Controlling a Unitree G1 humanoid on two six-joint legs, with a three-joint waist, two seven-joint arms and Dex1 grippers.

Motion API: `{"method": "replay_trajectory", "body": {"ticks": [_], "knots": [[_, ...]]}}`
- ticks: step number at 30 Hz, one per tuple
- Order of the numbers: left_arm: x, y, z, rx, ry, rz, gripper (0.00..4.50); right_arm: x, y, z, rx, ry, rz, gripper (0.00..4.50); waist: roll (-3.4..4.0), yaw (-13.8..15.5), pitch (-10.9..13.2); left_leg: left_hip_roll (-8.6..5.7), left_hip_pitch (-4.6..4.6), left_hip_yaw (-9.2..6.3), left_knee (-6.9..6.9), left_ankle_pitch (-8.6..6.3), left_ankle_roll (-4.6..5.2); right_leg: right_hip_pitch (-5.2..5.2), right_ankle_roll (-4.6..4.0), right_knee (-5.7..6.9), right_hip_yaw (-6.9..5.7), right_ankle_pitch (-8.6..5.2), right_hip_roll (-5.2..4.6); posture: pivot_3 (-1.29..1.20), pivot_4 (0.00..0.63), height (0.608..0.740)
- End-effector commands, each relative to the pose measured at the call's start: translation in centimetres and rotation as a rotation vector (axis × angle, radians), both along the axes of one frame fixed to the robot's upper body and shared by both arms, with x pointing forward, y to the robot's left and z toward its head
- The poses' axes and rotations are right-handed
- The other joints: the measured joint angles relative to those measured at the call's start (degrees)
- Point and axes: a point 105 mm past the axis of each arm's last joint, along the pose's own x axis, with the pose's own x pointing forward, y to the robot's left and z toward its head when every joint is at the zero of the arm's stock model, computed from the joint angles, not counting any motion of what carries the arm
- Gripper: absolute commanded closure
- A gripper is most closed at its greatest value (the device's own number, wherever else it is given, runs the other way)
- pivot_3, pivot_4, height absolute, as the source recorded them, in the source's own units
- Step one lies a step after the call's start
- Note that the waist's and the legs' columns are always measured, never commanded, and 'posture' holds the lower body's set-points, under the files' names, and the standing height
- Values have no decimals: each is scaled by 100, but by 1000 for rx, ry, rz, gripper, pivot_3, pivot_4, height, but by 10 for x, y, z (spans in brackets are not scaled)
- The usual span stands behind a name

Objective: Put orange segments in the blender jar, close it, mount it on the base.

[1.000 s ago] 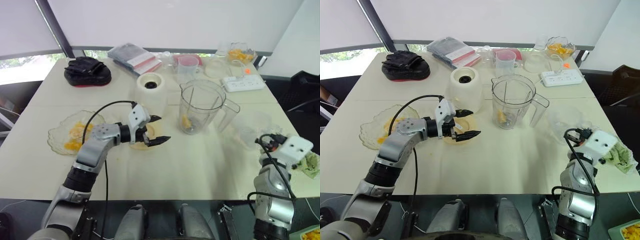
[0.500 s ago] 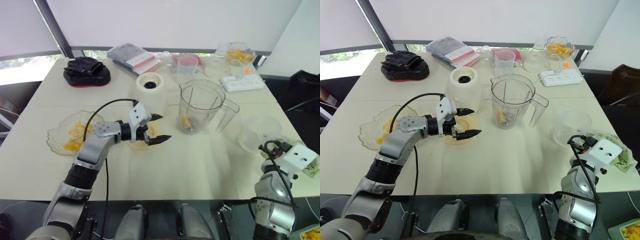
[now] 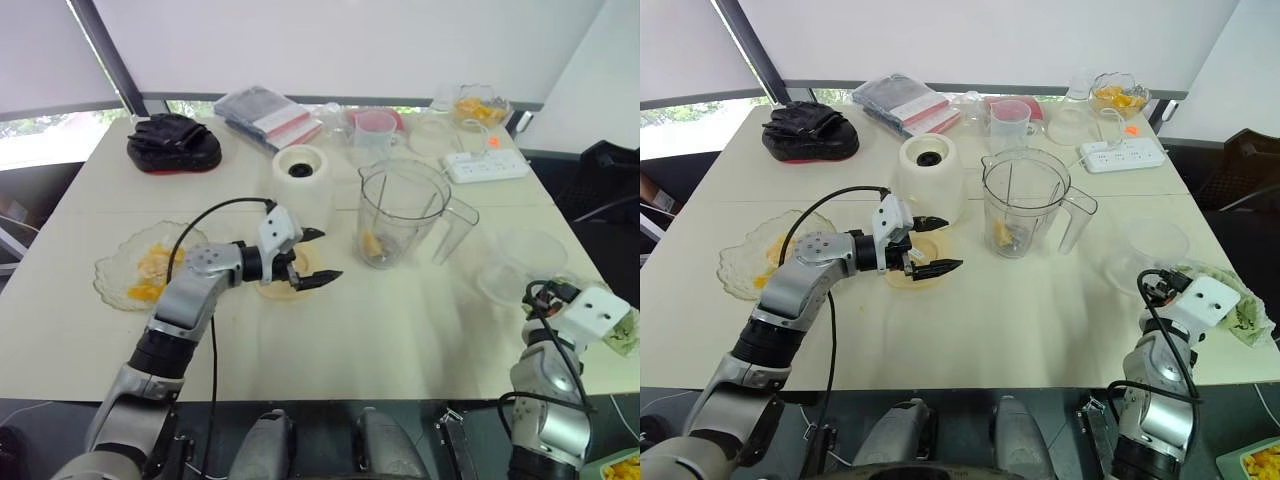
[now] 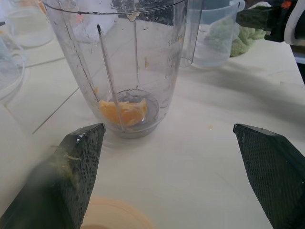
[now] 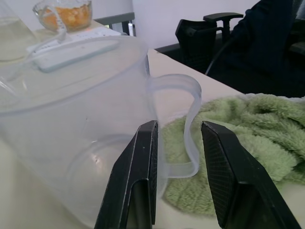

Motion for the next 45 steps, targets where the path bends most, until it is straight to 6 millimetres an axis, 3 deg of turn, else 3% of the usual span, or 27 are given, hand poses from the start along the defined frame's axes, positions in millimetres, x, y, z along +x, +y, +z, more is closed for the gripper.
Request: {"method": "replay_trajectory", "body": {"ticks": [1,9,17,20,21,26,32,40,45], "knots": [[-3,-2,9,-9,-43,-16,0,0,-10,14,-48,-41,-24,3067,0,0,0,0,0,0,0,0,0,0,0,0,0,0,0,0,150,740],[-5,-3,8,-8,-40,-17,0,9,-29,17,-70,-43,-46,3067,1,-1,1,0,0,2,0,0,0,0,0,-1,0,0,0,0,150,740],[-4,-2,8,-6,-44,-10,0,18,-34,14,-80,-35,-37,3067,2,-4,1,0,0,2,0,0,1,1,0,-1,0,0,0,0,150,740],[-4,-1,8,-7,-45,-6,0,19,-33,15,-82,-39,-33,3935,3,-4,2,0,0,3,0,0,1,1,0,-1,0,0,0,0,150,740],[-4,-1,8,-7,-45,-5,0,19,-33,15,-83,-41,-30,4456,4,-3,2,0,0,2,0,0,1,1,0,-1,0,0,0,0,150,740],[-3,-1,8,-11,-46,1,0,17,-29,26,-126,-63,-9,4485,4,26,2,0,0,0,0,0,1,3,0,-2,-1,0,0,0,150,740],[2,2,15,-39,-44,21,0,18,-19,70,-125,-186,11,4485,16,9,9,0,0,1,-1,0,0,3,0,-4,0,0,-1,0,150,740],[6,-1,34,-135,-24,27,0,39,-13,161,-145,-349,90,4485,41,-6,25,0,0,2,-1,1,0,0,0,-4,2,0,1,0,150,740],[2,-4,41,-165,-33,7,0,58,12,224,-296,-378,261,4485,43,1,27,0,-7,3,-3,0,1,-1,0,-14,0,0,0,0,150,740]]}}
